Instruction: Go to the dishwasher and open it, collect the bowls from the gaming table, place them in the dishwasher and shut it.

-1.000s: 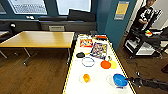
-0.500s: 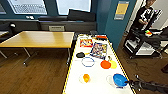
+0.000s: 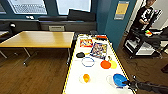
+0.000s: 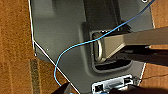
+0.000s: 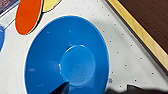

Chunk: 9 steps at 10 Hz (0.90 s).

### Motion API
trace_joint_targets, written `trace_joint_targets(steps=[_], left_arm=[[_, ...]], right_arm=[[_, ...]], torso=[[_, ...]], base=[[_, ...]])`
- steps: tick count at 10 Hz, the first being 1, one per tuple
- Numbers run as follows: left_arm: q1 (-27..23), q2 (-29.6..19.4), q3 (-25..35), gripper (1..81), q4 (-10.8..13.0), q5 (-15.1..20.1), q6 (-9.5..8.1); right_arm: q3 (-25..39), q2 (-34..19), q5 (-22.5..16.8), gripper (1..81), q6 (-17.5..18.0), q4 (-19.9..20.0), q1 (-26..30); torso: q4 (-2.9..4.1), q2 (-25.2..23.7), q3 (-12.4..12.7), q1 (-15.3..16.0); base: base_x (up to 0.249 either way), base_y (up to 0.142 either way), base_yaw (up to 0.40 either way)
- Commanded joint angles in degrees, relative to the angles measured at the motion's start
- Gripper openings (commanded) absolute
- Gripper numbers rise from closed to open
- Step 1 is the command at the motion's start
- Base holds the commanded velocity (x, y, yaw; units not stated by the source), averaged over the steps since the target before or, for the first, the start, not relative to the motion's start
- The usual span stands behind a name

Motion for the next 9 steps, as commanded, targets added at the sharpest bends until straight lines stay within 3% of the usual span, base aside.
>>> trace_joint_targets(steps=[1, 5, 6, 9], left_arm=[[-0.54, -0.27, -0.16, 81.1, -1.17, 3.53, -0.25], [-0.54, -0.53, -0.16, 81.1, -1.25, 3.53, -0.25], [-0.55, -0.53, -0.08, 81.1, -1.25, 3.53, -0.25], [-0.9, -0.44, -0.16, 81.1, -1.25, 3.79, -0.25]], right_arm=[[-2.25, 0.16, -1.39, 81.1, 0.49, 0.27, 7.32], [-4.37, 2.02, -1.13, 81.1, 0.57, 0.36, 6.17], [-4.37, 2.02, 0.44, 1.0, 0.66, 0.36, 4.95], [-2.79, 0.17, 1.34, 1.0, 1.89, 1.06, 4.59]], torso=[[0.0, -0.02, 0.0, 0.0], [0.0, 0.0, 0.0, 0.02], [0.0, 0.0, 0.0, 0.02], [0.0, 0.0, 0.0, 0.02]], base=[[0.0, 0.0, 0.0], [0.0, 0.0, 0.0], [0.0, 0.0, 0.0], [0.0, 0.0, 0.0]])
